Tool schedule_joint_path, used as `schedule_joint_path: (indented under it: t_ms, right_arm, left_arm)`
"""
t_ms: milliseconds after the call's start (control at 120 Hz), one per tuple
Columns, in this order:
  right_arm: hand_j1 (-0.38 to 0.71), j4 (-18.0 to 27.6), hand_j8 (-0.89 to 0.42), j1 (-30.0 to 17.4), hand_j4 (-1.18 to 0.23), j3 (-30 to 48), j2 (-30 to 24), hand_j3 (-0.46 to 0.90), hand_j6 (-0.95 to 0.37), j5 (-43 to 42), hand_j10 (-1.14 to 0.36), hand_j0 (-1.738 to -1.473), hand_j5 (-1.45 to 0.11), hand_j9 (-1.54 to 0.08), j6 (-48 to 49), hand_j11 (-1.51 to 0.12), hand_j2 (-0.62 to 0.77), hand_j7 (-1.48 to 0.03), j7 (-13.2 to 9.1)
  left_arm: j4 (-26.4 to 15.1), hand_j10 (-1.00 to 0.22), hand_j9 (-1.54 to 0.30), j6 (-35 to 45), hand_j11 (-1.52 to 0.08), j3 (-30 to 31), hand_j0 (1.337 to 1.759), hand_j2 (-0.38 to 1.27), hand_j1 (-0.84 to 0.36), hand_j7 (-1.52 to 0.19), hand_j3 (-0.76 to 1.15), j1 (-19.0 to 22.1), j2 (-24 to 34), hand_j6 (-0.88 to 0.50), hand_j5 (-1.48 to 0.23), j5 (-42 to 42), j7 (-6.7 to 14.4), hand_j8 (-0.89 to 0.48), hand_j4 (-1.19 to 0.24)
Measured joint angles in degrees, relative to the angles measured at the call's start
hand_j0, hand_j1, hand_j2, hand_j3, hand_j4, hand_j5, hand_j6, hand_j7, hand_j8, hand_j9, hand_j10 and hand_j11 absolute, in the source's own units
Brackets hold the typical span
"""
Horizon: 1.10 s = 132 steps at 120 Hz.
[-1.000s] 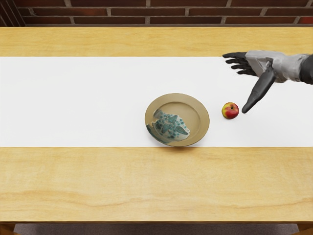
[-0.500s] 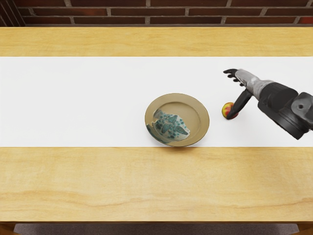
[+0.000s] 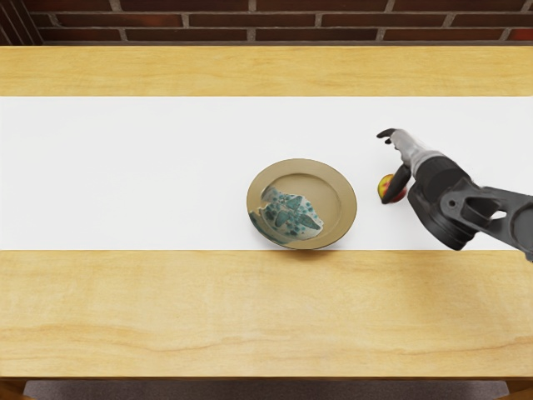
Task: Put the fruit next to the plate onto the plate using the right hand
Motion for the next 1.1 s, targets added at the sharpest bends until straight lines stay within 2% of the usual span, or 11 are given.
schedule_joint_path:
  t_ms: [283, 392, 692, 883, 992, 1100]
  right_arm:
    - [0.02, -1.0, -0.29, -0.1, -0.29, -1.2, 0.8, 0.0, -0.3, 0.1, -0.29, -1.658, -0.38, -0.38, -1.1, -0.38, -0.06, -0.38, 0.0]
    - [0.09, -1.4, -0.31, -0.3, -0.31, -1.6, 0.8, 0.0, -0.31, 0.1, -0.31, -1.658, -0.4, -0.4, -1.2, -0.4, -0.1, -0.4, 0.0]
    - [0.19, -2.8, -0.38, -1.1, -0.38, -2.0, 0.8, 0.0, -0.39, 0.1, -0.38, -1.658, -0.51, -0.51, -1.5, -0.51, -0.18, -0.5, 0.0]
    - [0.19, -3.4, -0.42, -1.5, -0.43, -2.0, 0.8, 0.0, -0.43, 0.1, -0.42, -1.658, -0.56, -0.56, -1.6, -0.56, -0.12, -0.55, 0.0]
    - [0.24, -3.5, -0.36, -1.6, -0.48, -1.9, 0.8, 0.0, -0.49, 0.5, -0.48, -1.657, -0.63, -0.64, -1.5, -0.64, -0.08, -0.63, 0.0]
    - [0.27, -3.6, -0.33, -1.6, -0.54, -1.9, 0.8, 0.0, -0.51, 0.7, -0.44, -1.655, -0.71, -0.72, -1.5, -0.72, 0.01, -0.71, 0.0]
  left_arm:
    - [0.0, -0.01, -0.01, 0.0, -0.01, 0.0, 1.658, 0.0, 0.34, -0.01, 0.0, 0.0, 0.0, -0.01, -0.01, 0.0, 0.0, -0.01, -0.01]
    - [0.0, -0.01, -0.01, 0.0, -0.01, 0.0, 1.658, 0.0, 0.34, -0.01, 0.0, 0.0, 0.0, -0.01, -0.01, 0.0, 0.0, -0.01, -0.01]
    - [0.0, -0.01, -0.01, 0.0, -0.01, 0.0, 1.658, 0.0, 0.34, -0.01, 0.0, 0.0, 0.0, -0.01, -0.01, 0.0, 0.0, -0.01, -0.01]
    - [0.0, -0.01, -0.01, 0.0, -0.01, 0.0, 1.658, 0.0, 0.34, -0.01, 0.0, 0.0, 0.0, -0.01, -0.01, 0.0, 0.0, -0.01, -0.01]
    - [0.0, -0.01, -0.01, 0.0, -0.01, 0.0, 1.658, 0.0, 0.34, -0.01, 0.0, 0.0, 0.0, -0.01, -0.01, 0.0, 0.0, -0.01, -0.01]
    - [0.0, -0.01, -0.01, 0.0, -0.01, 0.0, 1.658, 0.0, 0.34, -0.01, 0.0, 0.0, 0.0, -0.01, -0.01, 0.0, 0.0, -0.01, -0.01]
